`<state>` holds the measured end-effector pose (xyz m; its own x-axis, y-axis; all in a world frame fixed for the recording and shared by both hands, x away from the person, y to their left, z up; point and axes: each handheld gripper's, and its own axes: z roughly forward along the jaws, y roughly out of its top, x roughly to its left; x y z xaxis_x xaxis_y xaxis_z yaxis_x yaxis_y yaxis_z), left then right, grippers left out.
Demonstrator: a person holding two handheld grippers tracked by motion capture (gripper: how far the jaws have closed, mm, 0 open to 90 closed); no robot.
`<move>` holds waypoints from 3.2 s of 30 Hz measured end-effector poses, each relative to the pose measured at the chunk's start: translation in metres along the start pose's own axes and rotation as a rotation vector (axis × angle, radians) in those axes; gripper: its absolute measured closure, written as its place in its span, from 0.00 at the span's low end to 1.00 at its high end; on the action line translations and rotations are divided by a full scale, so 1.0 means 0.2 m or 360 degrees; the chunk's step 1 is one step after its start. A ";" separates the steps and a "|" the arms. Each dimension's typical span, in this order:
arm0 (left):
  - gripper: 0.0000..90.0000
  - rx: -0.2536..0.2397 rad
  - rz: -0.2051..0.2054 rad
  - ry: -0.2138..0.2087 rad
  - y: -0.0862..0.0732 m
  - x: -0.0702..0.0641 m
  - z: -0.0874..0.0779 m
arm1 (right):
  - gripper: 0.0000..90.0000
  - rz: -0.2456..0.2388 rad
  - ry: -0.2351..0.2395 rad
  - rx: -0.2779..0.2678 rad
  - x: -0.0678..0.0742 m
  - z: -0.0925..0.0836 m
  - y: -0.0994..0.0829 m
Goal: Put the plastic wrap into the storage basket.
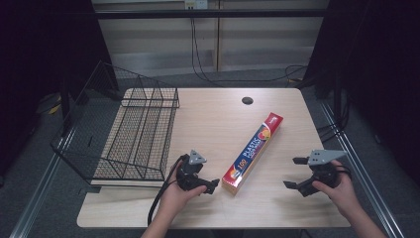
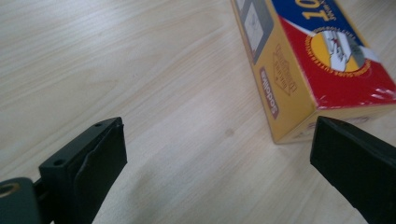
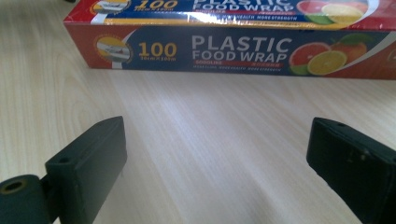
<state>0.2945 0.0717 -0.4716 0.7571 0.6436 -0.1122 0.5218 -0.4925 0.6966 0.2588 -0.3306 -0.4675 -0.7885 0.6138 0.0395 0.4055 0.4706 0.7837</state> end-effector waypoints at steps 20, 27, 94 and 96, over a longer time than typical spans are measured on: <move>0.03 0.0020 -0.0026 -0.0071 0.17 -0.04 0.05 | 0.04 0.0041 -0.0022 -0.0035 0.00 -0.06 -0.02; 0.03 0.0068 -0.0014 -0.0094 0.25 -0.06 0.08 | 0.04 0.0024 -0.0004 -0.0025 0.01 -0.06 -0.02; 0.41 0.0344 -0.0039 -0.0128 0.51 -0.18 0.45 | 0.04 -0.0003 -0.0006 -0.0076 0.01 -0.08 -0.02; 0.42 0.0358 -0.0036 -0.0121 0.50 -0.17 0.44 | 0.04 -0.0003 -0.0008 -0.0079 0.01 -0.09 -0.02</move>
<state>0.3557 -0.0506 -0.4599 0.7675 0.6138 -0.1850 0.6067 -0.6022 0.5188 0.2473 -0.3417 -0.4599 -0.7870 0.6160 0.0349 0.3804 0.4398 0.8135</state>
